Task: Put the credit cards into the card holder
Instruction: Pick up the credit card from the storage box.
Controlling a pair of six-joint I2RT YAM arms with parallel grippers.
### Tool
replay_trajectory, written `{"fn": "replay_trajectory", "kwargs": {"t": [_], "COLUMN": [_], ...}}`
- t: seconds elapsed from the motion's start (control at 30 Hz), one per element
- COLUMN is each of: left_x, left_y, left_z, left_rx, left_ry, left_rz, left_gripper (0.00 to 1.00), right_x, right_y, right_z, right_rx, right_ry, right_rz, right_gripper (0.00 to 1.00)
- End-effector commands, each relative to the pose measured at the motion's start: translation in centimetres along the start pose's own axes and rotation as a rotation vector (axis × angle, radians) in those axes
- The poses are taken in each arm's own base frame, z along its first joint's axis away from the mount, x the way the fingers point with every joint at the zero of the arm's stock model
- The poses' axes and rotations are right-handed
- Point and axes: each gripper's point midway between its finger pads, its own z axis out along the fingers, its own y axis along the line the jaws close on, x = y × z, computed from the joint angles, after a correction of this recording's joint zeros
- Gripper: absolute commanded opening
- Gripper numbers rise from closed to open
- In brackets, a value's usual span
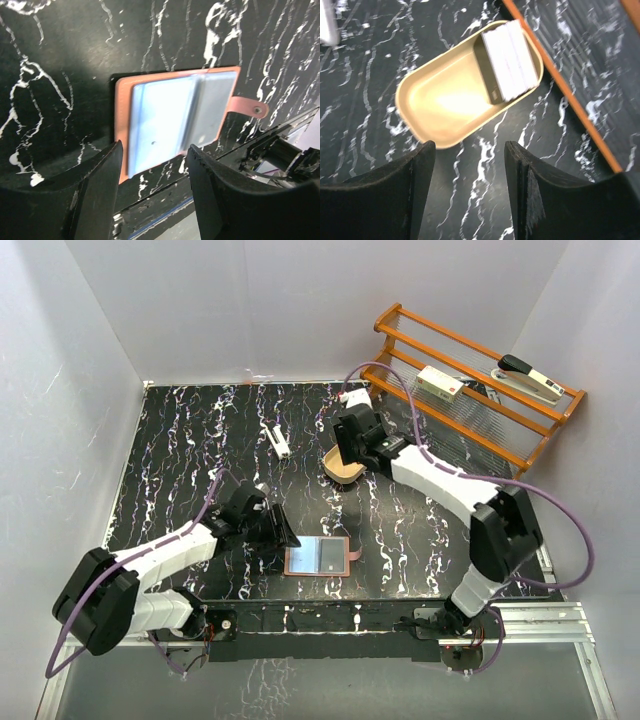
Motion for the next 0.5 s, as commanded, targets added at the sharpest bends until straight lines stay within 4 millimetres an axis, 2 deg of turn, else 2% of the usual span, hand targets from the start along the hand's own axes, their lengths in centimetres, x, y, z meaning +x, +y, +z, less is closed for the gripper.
{"fn": "replay_trajectory", "kwargs": {"t": [0.0, 0.03, 0.1, 0.27, 0.47], "left_x": [1.7, 1.8, 2.0, 2.2, 2.6], "left_y": [1.4, 1.5, 1.6, 1.2, 0.5], "left_z": [-0.3, -0.4, -0.5, -0.7, -0.5], "left_rx": [-0.004, -0.001, 0.003, 0.03, 0.095], "left_ry": [0.052, 0.054, 0.054, 0.057, 0.065], "left_rz": [0.013, 0.014, 0.017, 0.024, 0.003], "left_gripper": [0.53, 0.53, 0.53, 0.53, 0.53], "right_x": [-3.9, -4.4, -3.8, -3.0, -2.7], "right_y": [-2.5, -2.8, -3.0, -3.4, -3.5], "right_z": [1.9, 2.2, 4.3, 7.5, 10.1], "right_rx": [0.135, 0.148, 0.159, 0.187, 0.215], "right_ry": [-0.064, -0.066, -0.029, 0.029, 0.072], "right_rz": [-0.109, -0.124, -0.15, -0.191, -0.248], "right_gripper": [0.57, 0.57, 0.58, 0.58, 0.59]}}
